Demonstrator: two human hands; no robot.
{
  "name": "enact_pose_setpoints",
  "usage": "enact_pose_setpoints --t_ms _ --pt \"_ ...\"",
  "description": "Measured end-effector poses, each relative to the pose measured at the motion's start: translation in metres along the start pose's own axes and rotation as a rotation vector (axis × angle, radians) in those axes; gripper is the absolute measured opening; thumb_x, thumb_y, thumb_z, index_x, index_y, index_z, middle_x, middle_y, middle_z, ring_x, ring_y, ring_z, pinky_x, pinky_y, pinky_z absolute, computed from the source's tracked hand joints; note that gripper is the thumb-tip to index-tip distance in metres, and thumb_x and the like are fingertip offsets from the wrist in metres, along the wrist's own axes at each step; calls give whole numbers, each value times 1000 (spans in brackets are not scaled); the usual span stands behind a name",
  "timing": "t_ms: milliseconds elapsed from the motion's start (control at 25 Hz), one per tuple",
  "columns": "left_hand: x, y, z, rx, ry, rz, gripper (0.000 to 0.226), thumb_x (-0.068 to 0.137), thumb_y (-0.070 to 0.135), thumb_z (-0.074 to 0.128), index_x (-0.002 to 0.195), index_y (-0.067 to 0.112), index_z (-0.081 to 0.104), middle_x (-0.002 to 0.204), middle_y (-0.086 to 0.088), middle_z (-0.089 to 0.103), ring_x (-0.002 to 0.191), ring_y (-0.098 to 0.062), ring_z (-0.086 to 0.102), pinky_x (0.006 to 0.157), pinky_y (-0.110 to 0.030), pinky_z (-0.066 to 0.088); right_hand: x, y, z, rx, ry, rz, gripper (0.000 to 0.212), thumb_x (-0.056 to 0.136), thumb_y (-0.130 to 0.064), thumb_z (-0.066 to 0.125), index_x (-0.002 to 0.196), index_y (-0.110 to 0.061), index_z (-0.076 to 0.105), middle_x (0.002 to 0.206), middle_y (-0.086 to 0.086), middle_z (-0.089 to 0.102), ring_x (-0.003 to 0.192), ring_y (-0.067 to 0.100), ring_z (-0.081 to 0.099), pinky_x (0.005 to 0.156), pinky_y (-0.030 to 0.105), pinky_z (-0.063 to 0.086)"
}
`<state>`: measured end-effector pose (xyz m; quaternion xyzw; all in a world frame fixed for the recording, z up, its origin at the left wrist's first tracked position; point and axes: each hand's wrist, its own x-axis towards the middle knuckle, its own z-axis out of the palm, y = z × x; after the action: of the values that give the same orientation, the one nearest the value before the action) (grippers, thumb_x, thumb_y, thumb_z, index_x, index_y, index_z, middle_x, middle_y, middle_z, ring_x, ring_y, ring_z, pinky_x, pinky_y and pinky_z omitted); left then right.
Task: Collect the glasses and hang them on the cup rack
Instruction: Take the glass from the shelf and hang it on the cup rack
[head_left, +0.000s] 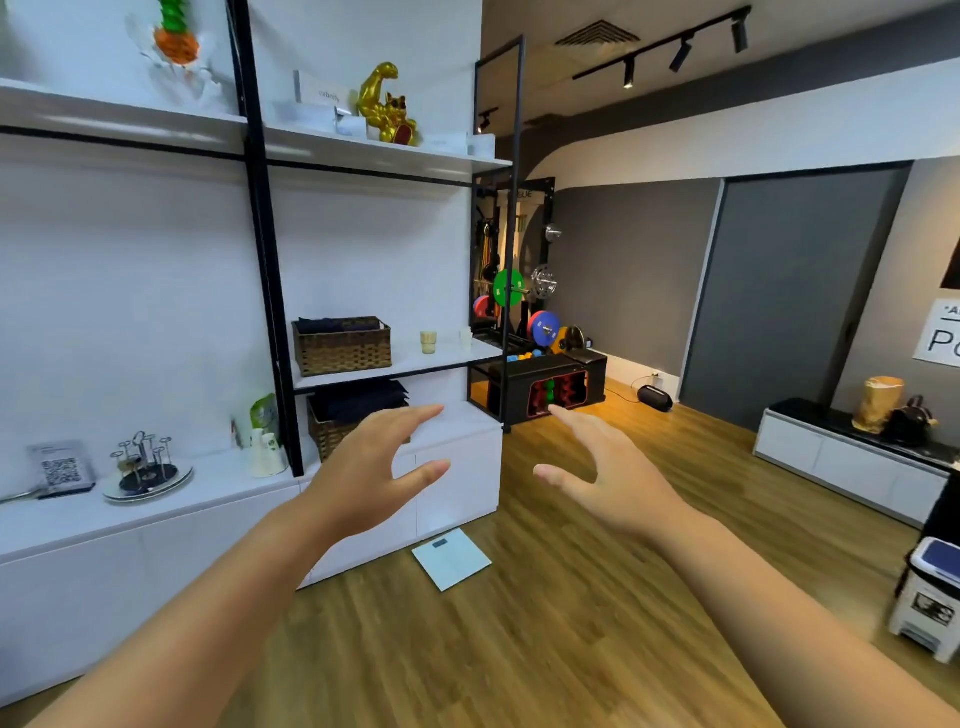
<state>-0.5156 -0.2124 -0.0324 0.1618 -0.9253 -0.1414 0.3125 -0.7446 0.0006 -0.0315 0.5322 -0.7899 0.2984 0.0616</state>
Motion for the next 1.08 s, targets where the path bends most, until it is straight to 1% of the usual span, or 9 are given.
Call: enact_pose_setpoints --t_ms 80,160,240,520,640,720,840,1000,1080 --pt "28 -7 13 1 4 -7 67 97 57 63 157 40 40 156 17 46 141 -3 40 112 -27 37 32 18 1 9 -3 -12 89 89 -76 56 165 -41 27 170 -10 36 156 15 31 122 42 34" --pt "62 -11 23 14 20 -12 67 96 58 62 157 40 40 157 17 46 144 -4 38 117 -35 38 71 36 -1 10 14 -44 90 87 -79 54 164 -42 27 169 -10 36 155 15 32 121 41 34" --pt "99 -15 31 31 52 -24 68 95 59 63 157 39 41 156 16 47 145 -5 38 118 -38 39 109 55 -6 21 32 -87 89 88 -79 55 164 -41 27 169 -11 37 154 14 33 120 39 34" --pt "213 -20 63 97 107 -35 66 95 59 63 155 39 43 154 20 47 144 -1 38 119 -31 35 231 126 -29 79 20 -228 88 89 -79 56 163 -46 24 168 -19 34 155 8 28 114 28 27" --pt "253 -25 66 98 139 -51 66 96 59 63 155 41 42 155 21 46 144 -1 38 117 -28 34 274 142 -37 113 25 -263 86 91 -74 60 164 -43 26 168 -15 35 155 11 30 120 35 30" --pt "282 -30 68 96 154 -64 67 95 60 62 156 41 41 156 19 46 144 -3 38 118 -32 35 298 151 -35 134 34 -289 85 93 -70 62 165 -40 28 168 -14 36 154 12 31 124 42 33" --pt "318 -44 81 66 170 -85 68 96 60 62 157 41 39 159 17 44 147 -5 35 121 -35 33 333 161 -22 159 39 -314 84 94 -66 64 165 -39 29 168 -14 36 155 12 30 125 44 32" --pt "353 -90 108 77 128 -99 70 93 67 59 156 47 36 159 23 40 145 2 32 115 -25 33 385 182 8 142 16 -330 85 92 -71 62 164 -47 23 173 -11 26 160 13 21 127 45 29" --pt "377 -123 110 83 121 -100 71 92 70 58 156 48 36 159 25 40 146 3 32 117 -26 33 423 193 21 135 26 -325 87 90 -76 59 163 -51 20 175 -11 20 160 14 18 126 46 29"
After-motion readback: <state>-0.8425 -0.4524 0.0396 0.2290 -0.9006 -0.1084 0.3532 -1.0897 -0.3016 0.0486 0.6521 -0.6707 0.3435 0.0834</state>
